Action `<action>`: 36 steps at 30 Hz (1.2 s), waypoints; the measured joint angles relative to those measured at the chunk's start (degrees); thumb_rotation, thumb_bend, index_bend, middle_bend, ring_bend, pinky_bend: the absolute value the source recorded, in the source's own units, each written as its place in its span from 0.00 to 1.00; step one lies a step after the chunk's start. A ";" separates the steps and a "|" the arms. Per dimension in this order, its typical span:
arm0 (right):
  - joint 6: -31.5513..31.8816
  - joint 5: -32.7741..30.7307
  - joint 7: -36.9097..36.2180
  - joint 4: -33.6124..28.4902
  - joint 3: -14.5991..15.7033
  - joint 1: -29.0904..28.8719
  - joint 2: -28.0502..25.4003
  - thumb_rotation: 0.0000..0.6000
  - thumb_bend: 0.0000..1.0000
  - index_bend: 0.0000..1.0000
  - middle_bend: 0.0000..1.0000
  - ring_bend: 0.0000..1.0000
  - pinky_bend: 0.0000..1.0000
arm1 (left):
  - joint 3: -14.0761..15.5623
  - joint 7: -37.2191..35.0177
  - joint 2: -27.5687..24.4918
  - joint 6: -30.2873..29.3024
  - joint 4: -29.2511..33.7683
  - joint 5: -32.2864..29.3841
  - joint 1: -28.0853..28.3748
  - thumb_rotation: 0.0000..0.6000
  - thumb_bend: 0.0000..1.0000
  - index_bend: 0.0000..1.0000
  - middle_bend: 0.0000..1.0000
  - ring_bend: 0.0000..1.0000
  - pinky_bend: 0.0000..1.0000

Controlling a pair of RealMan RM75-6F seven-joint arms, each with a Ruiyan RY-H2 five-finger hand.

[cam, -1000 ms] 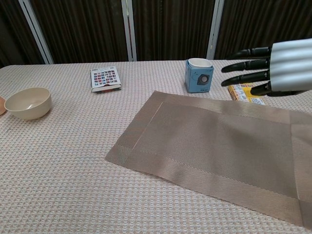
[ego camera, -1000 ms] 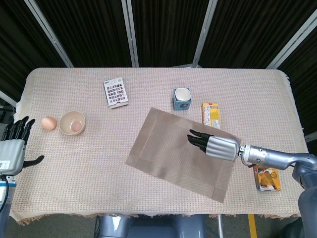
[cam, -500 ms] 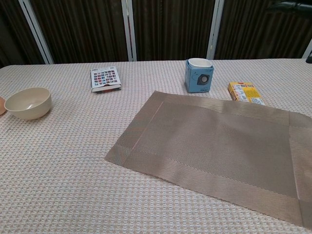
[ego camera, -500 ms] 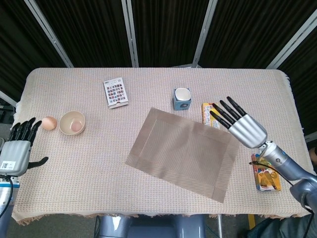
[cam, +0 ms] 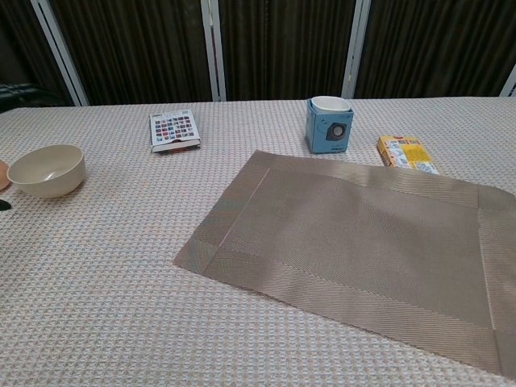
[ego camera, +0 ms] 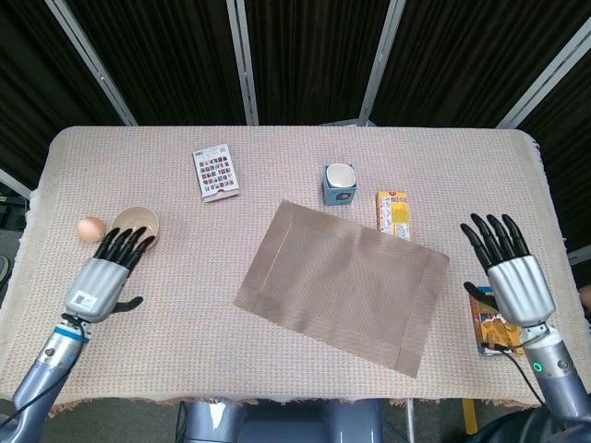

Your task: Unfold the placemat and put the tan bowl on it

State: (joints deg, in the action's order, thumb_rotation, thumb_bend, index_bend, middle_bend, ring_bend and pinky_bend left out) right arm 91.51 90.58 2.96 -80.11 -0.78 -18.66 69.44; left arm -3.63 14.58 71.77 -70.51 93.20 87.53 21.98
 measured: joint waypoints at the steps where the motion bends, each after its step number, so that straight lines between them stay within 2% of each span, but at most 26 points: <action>1: -0.20 -0.82 0.59 -2.57 0.23 0.85 -0.61 1.00 0.00 0.00 0.00 0.00 0.00 | 0.05 -0.69 1.09 1.29 -1.34 0.97 1.26 1.00 0.00 0.00 0.00 0.00 0.00; 5: -1.39 -5.23 3.10 -11.14 0.98 4.54 -2.40 1.00 0.00 0.00 0.00 0.00 0.00 | 0.05 -2.80 4.61 5.24 -5.28 3.15 5.30 1.00 0.00 0.00 0.00 0.00 0.00; 8: -2.47 -8.06 4.36 -13.36 1.11 6.14 -2.47 1.00 0.00 0.00 0.00 0.00 0.00 | -0.19 -3.79 7.23 7.68 -8.08 4.49 8.11 1.00 0.00 0.04 0.00 0.00 0.00; 14: -4.23 -9.94 8.02 -14.66 1.06 6.91 -2.52 1.00 0.00 0.00 0.00 0.00 0.00 | -0.74 -5.43 12.42 11.90 -13.98 6.26 13.05 1.00 0.00 0.10 0.00 0.00 0.00; 21: -5.37 -10.90 8.11 -14.80 -0.23 7.30 -2.59 1.00 0.00 0.00 0.00 0.00 0.00 | -0.41 -9.40 17.49 14.93 -20.51 6.87 16.54 1.00 0.05 0.14 0.00 0.00 0.00; 30: -5.61 -10.01 8.93 -15.28 -0.76 7.93 -2.85 1.00 0.00 0.00 0.00 0.00 0.00 | 1.97 -13.40 22.81 13.89 -29.09 8.82 17.89 1.00 0.08 0.15 0.00 0.00 0.00; 36: -5.22 -9.55 8.96 -15.50 -1.23 8.33 -3.05 1.00 0.00 0.00 0.00 0.00 0.00 | 2.73 -14.50 25.23 13.07 -32.26 9.66 18.81 1.00 0.08 0.15 0.00 0.00 0.00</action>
State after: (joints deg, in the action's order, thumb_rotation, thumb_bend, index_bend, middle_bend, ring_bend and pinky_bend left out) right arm 86.29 81.03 11.92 -95.61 -2.01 -10.33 66.38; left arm -0.90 0.08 97.00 -57.44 60.94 97.19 40.79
